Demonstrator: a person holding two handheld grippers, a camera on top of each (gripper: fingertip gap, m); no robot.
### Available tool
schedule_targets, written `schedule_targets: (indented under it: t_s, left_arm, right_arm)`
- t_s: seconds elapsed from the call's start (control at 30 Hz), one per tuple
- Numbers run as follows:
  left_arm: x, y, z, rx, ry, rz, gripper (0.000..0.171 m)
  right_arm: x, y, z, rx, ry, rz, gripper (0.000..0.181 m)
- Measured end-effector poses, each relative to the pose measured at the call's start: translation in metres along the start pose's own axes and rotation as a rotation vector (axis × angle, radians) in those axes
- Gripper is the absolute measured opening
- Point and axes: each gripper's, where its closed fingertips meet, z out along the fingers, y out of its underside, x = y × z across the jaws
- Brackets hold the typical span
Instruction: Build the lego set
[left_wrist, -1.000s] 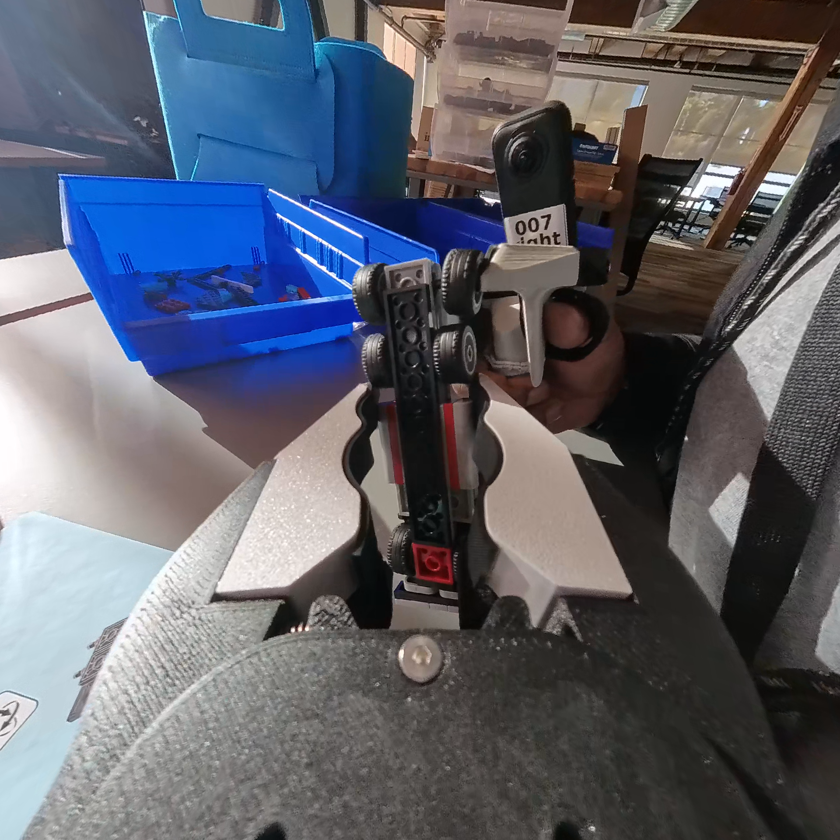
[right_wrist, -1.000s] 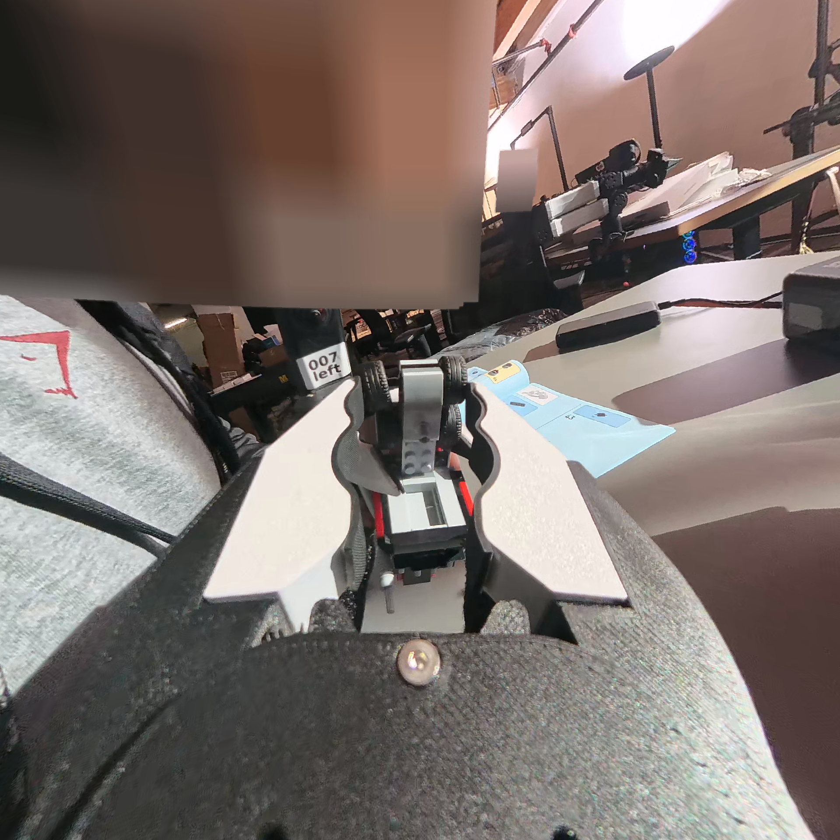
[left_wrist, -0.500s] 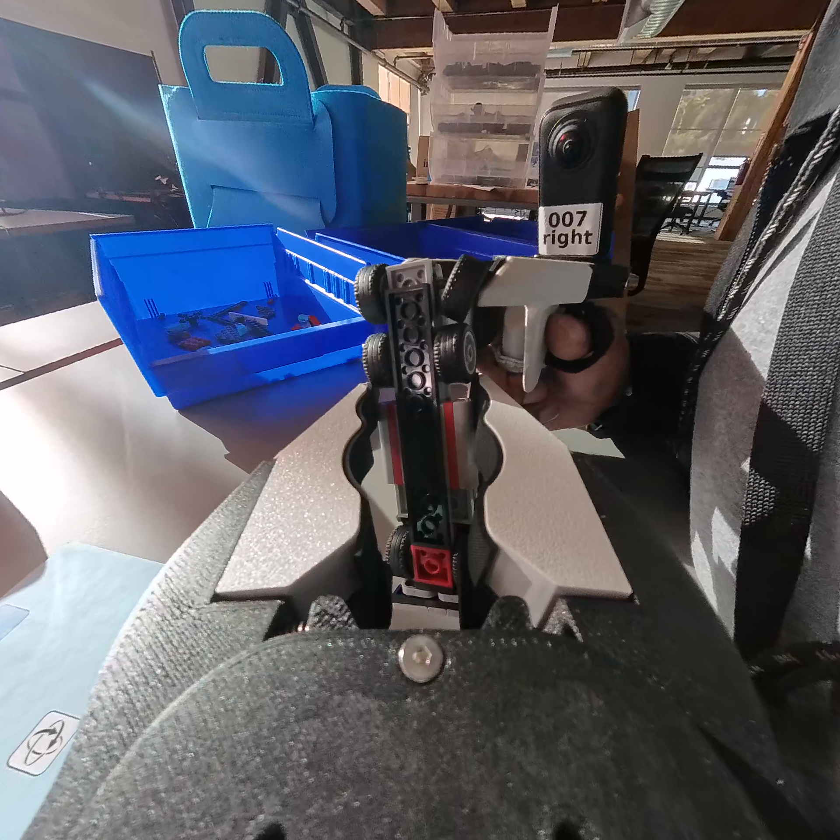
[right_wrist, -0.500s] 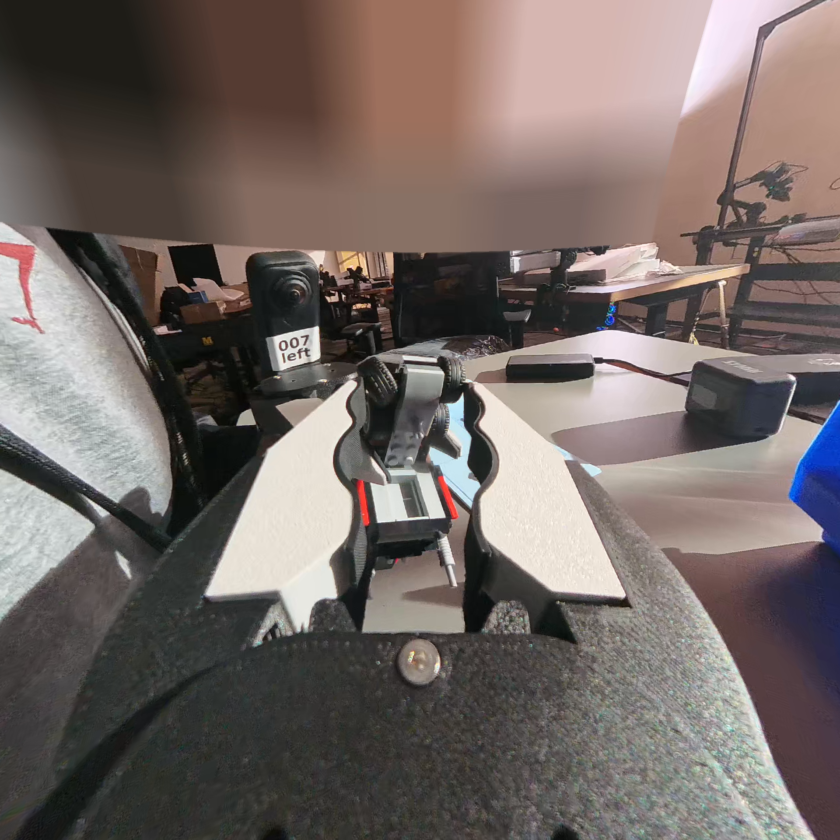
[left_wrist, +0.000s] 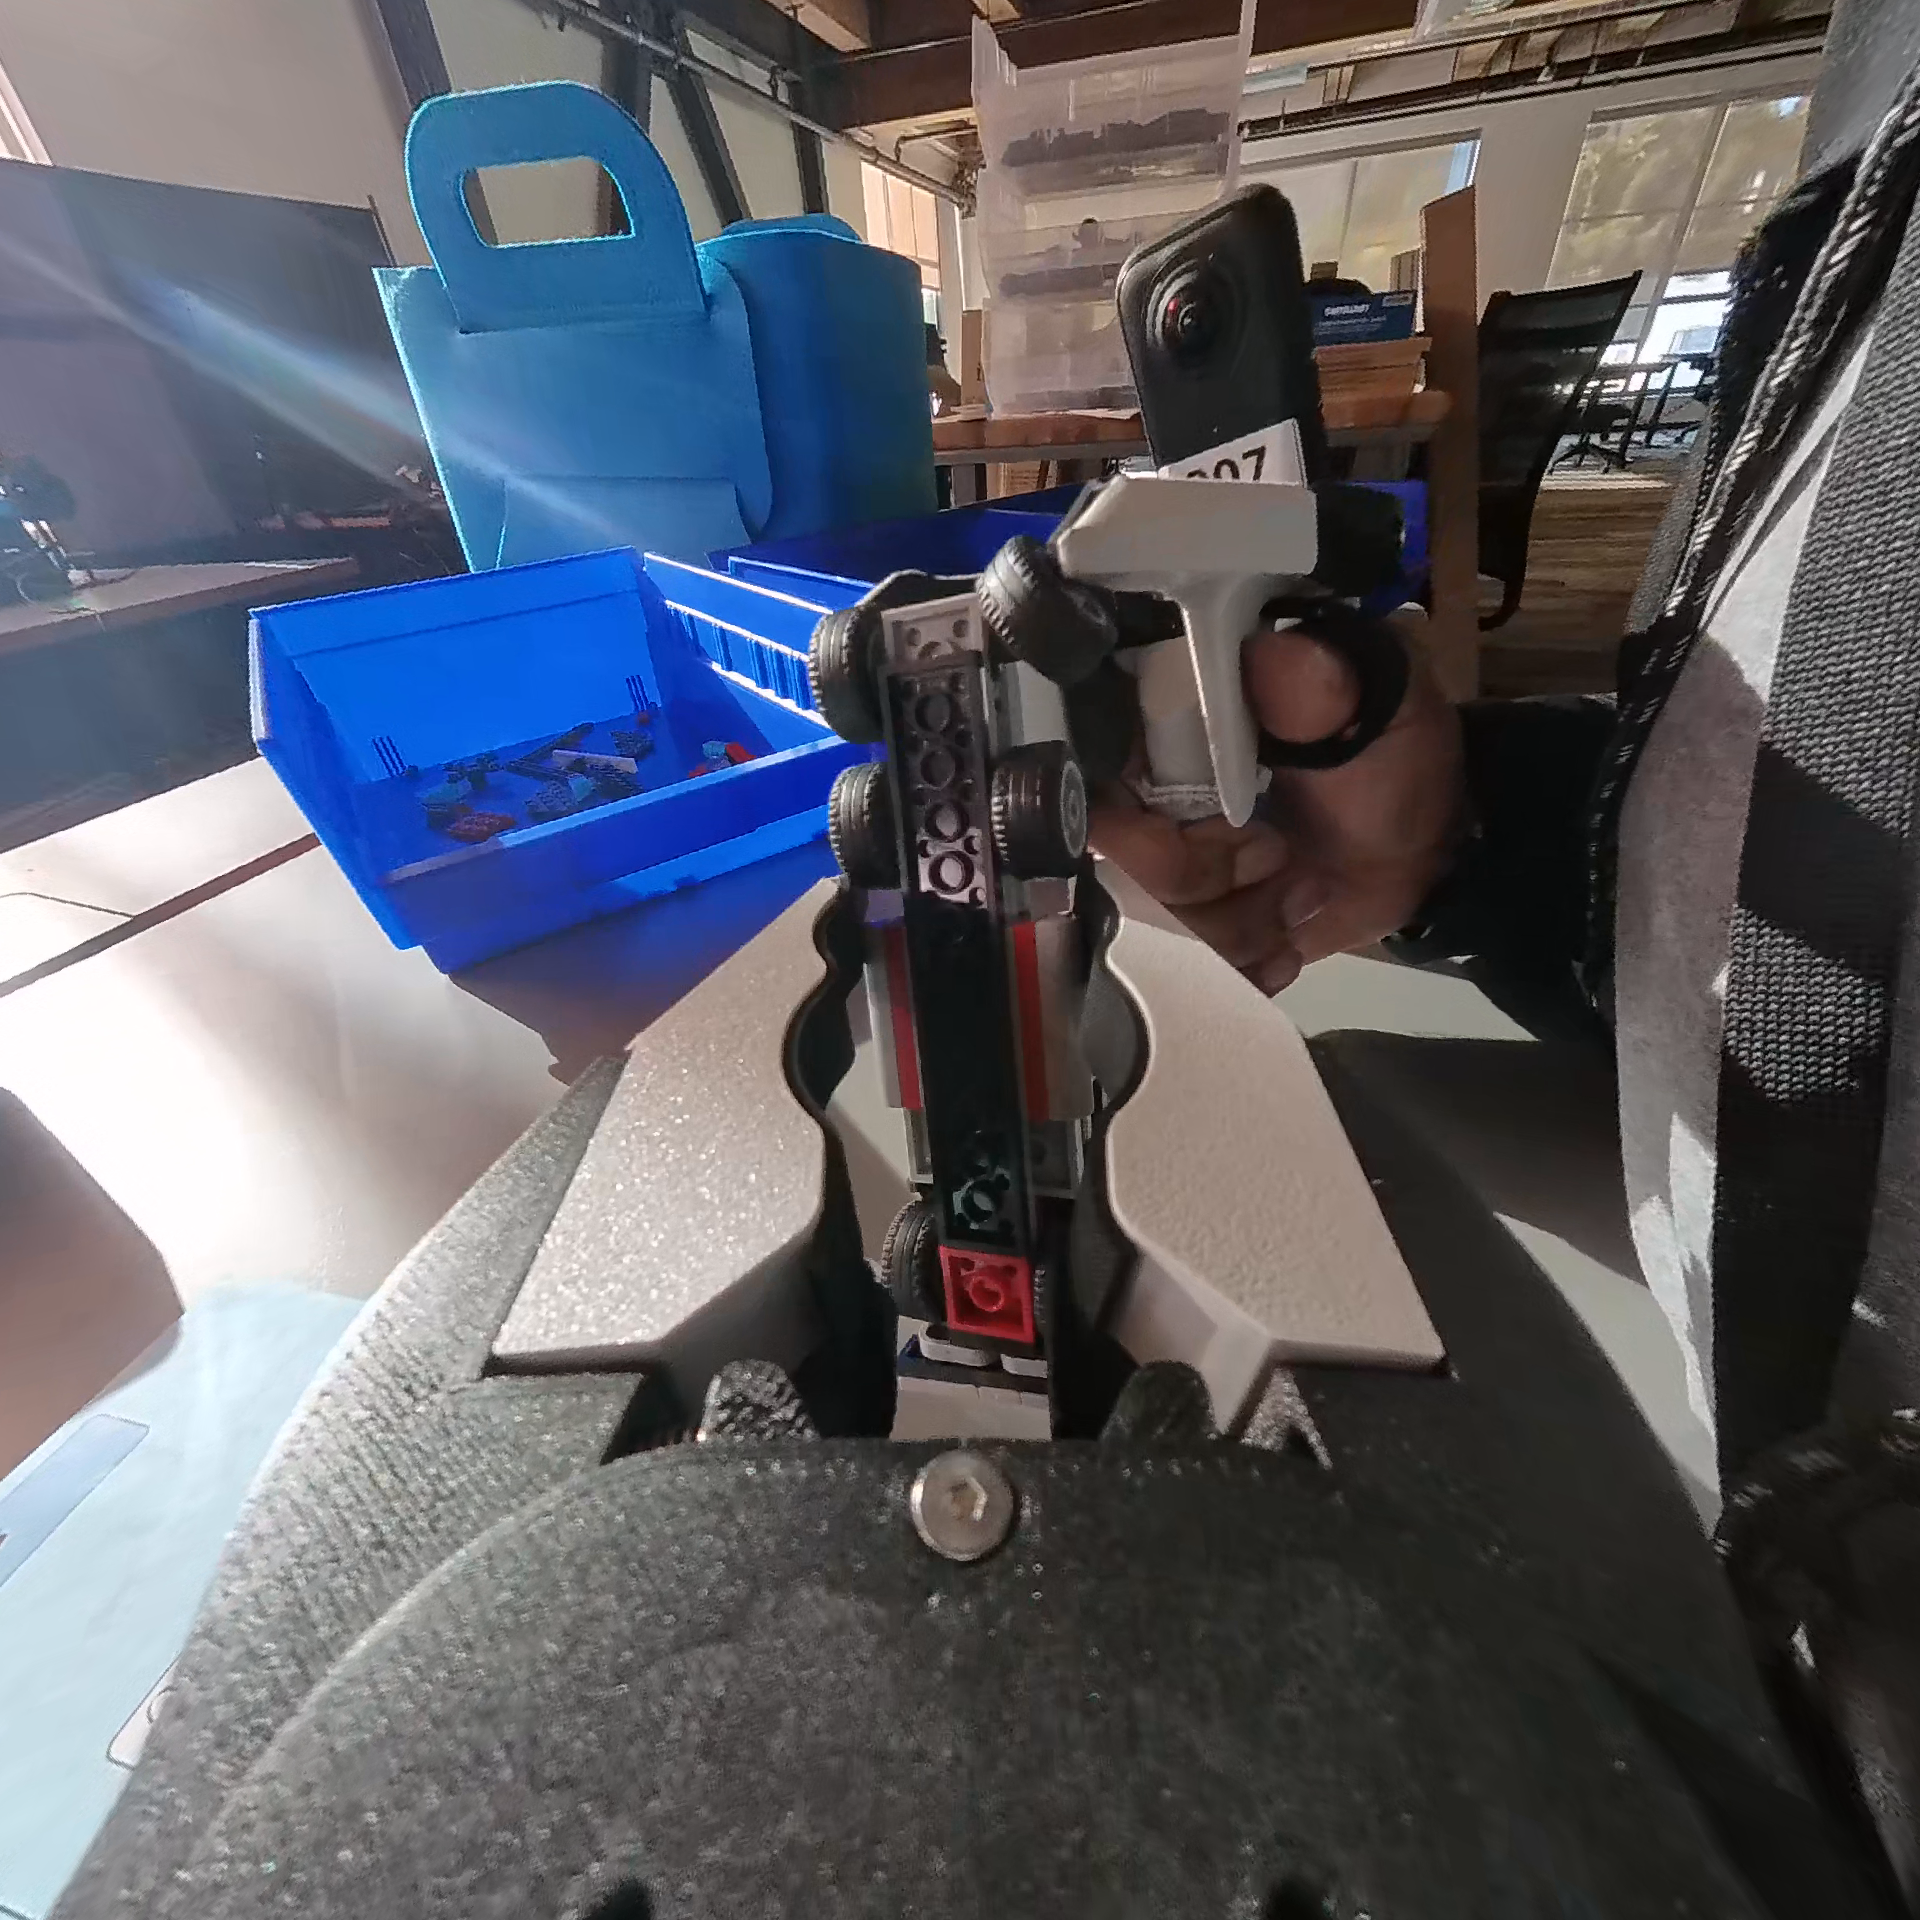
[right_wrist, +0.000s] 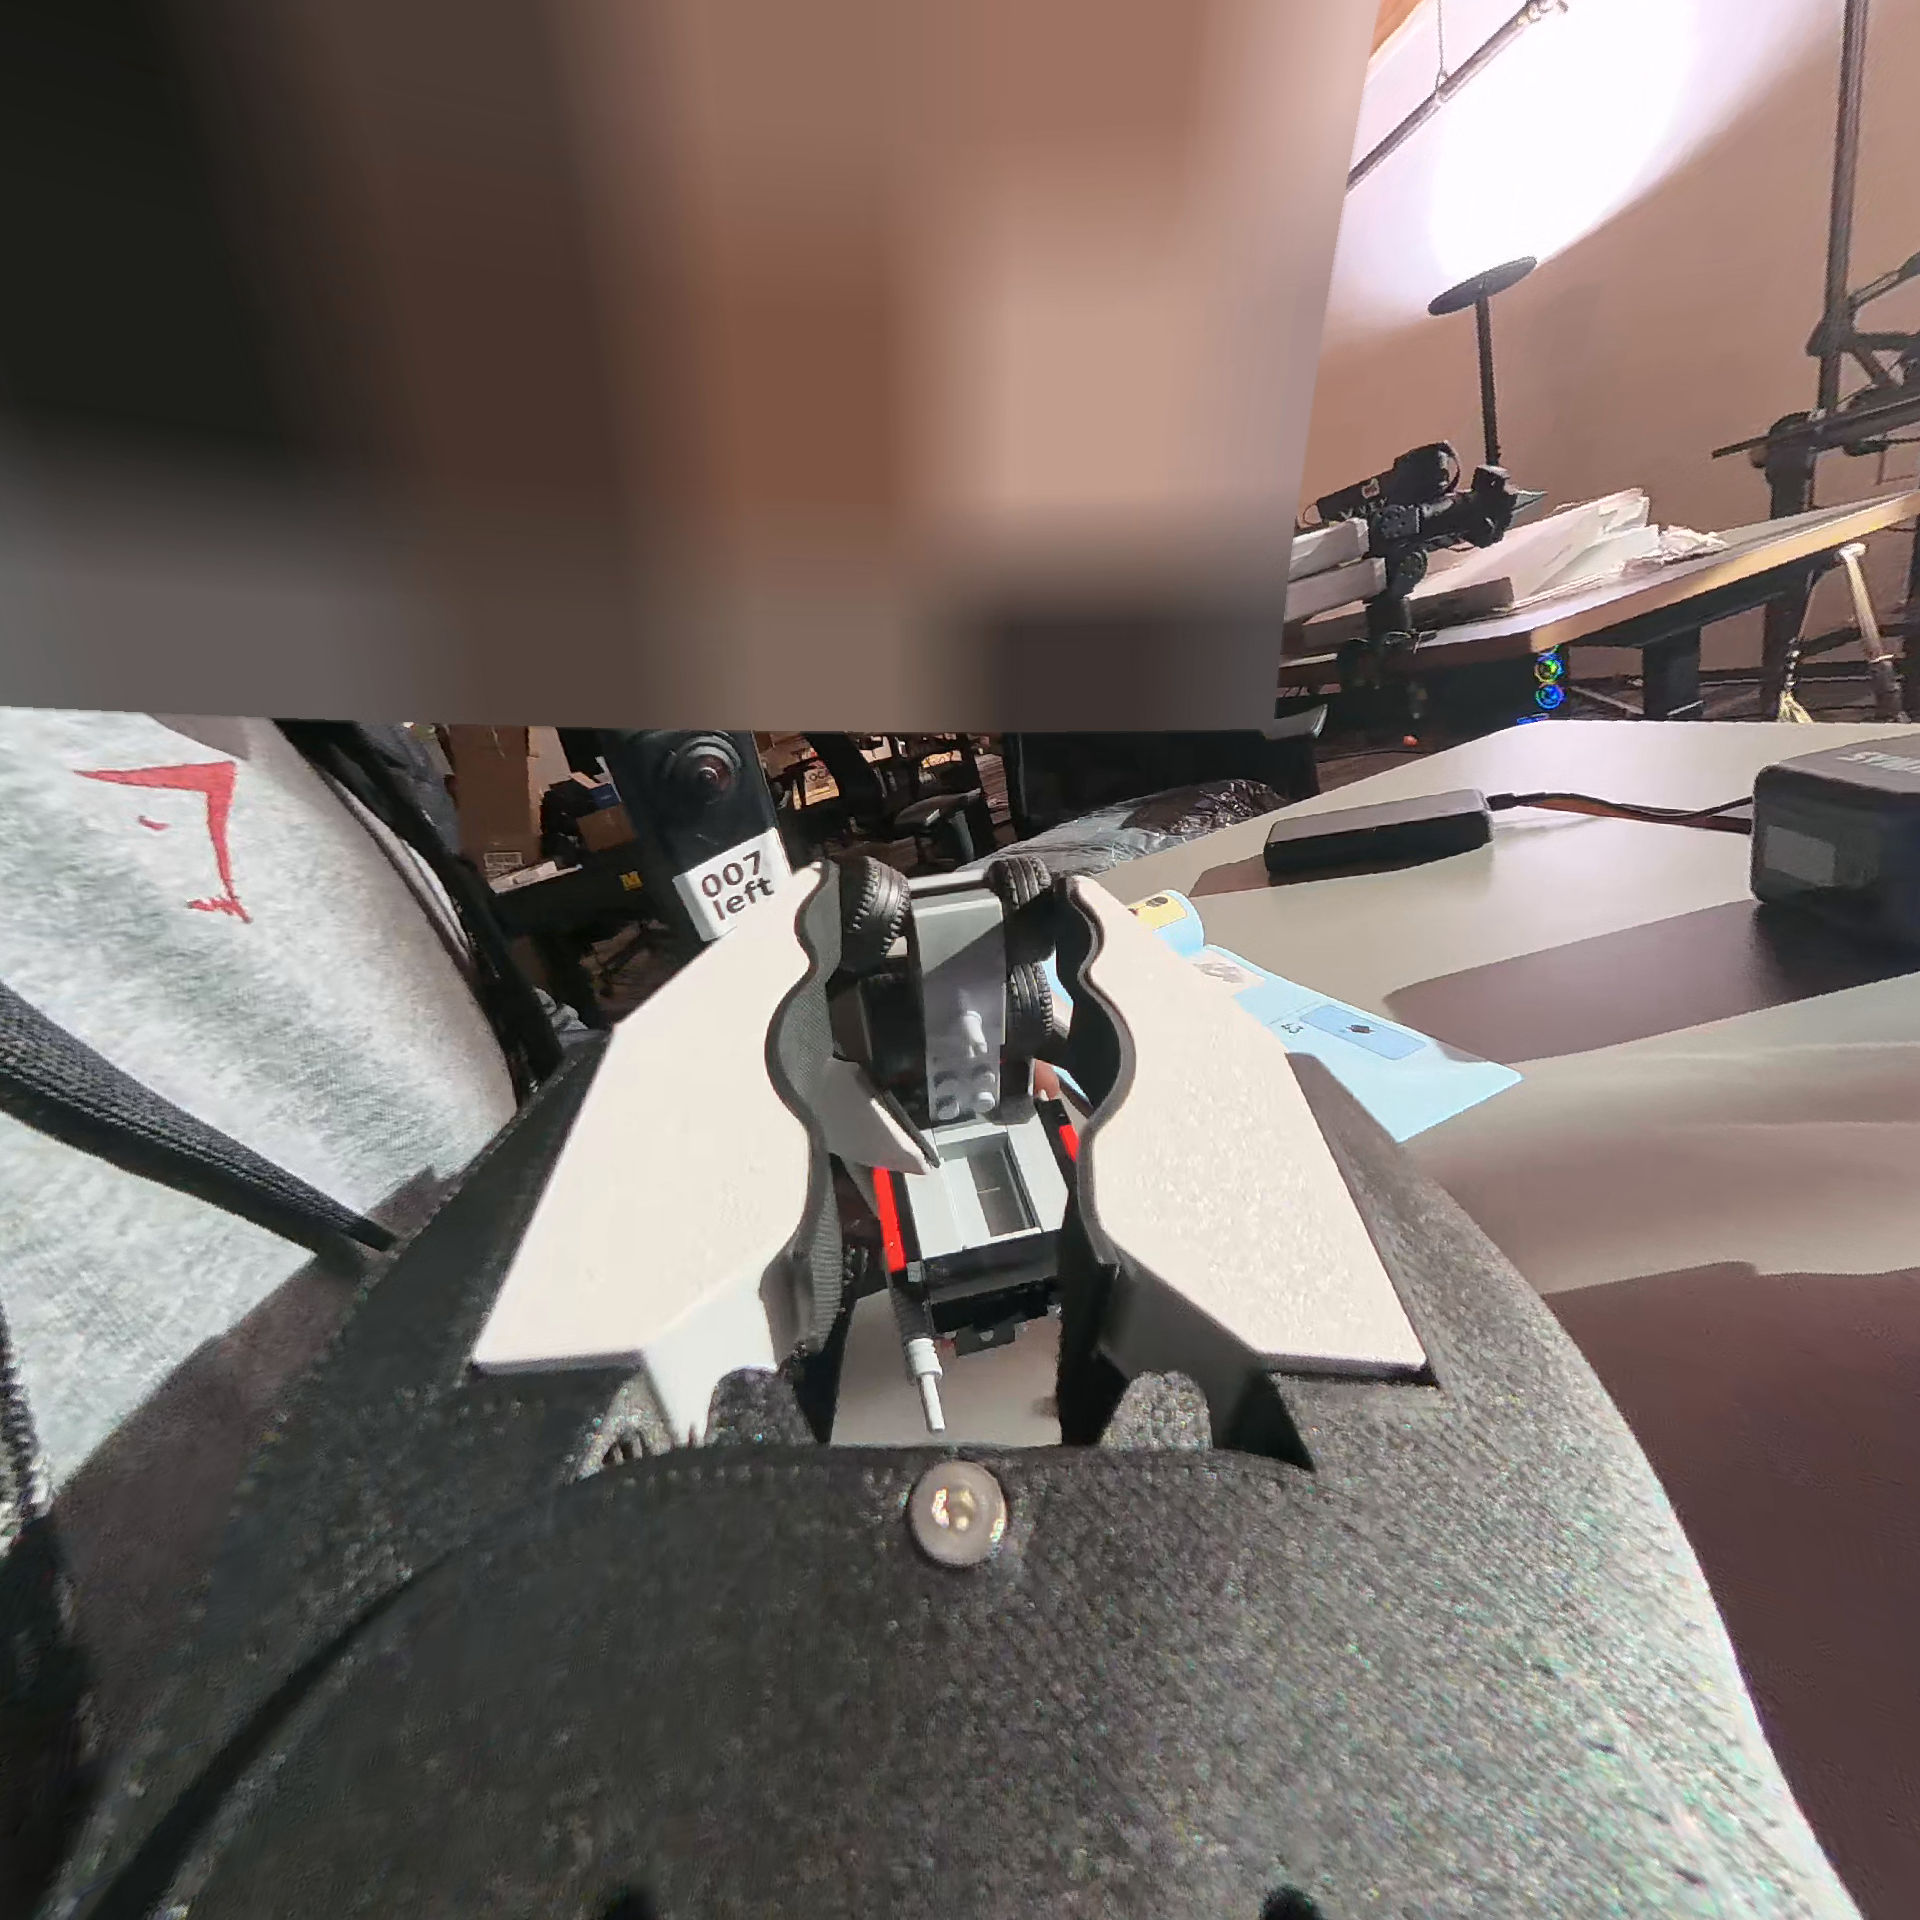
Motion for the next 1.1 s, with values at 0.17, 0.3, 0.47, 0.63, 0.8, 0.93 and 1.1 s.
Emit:
schedule_targets:
  t_s: [0.17, 0.3, 0.47, 0.63, 0.8, 0.93, 1.1]
  left_arm:
    - [-0.0001, -0.0002, 0.0000, 0.003, 0.001, -0.001, 0.041]
    - [0.0008, 0.0001, 0.0005, 0.001, 0.006, 0.002, 0.041]
    - [0.0023, 0.0003, 0.0007, 0.000, 0.010, 0.011, 0.041]
    - [0.0037, 0.0009, 0.0017, -0.006, 0.017, 0.018, 0.041]
    - [0.0045, 0.0023, 0.0030, -0.018, 0.021, 0.019, 0.041]
    - [0.0047, 0.0037, 0.0041, -0.030, 0.023, 0.014, 0.041]
    - [0.0051, 0.0055, 0.0052, -0.044, 0.025, 0.011, 0.041]
  right_arm:
    - [0.0001, -0.0003, -0.0012, -0.009, -0.006, -0.018, 0.044]
    - [0.0012, -0.0004, -0.0017, -0.028, -0.017, -0.025, 0.047]
    - [0.0004, -0.0003, -0.0016, -0.050, -0.037, -0.036, 0.050]
    - [-0.0011, -0.0007, -0.0029, -0.061, -0.054, -0.082, 0.049]
    - [-0.0011, -0.0001, -0.0032, -0.091, -0.064, -0.126, 0.050]
    - [0.0006, 0.0006, -0.0041, -0.116, -0.064, -0.135, 0.051]
    - [0.0019, 0.0015, -0.0059, -0.133, -0.065, -0.147, 0.052]
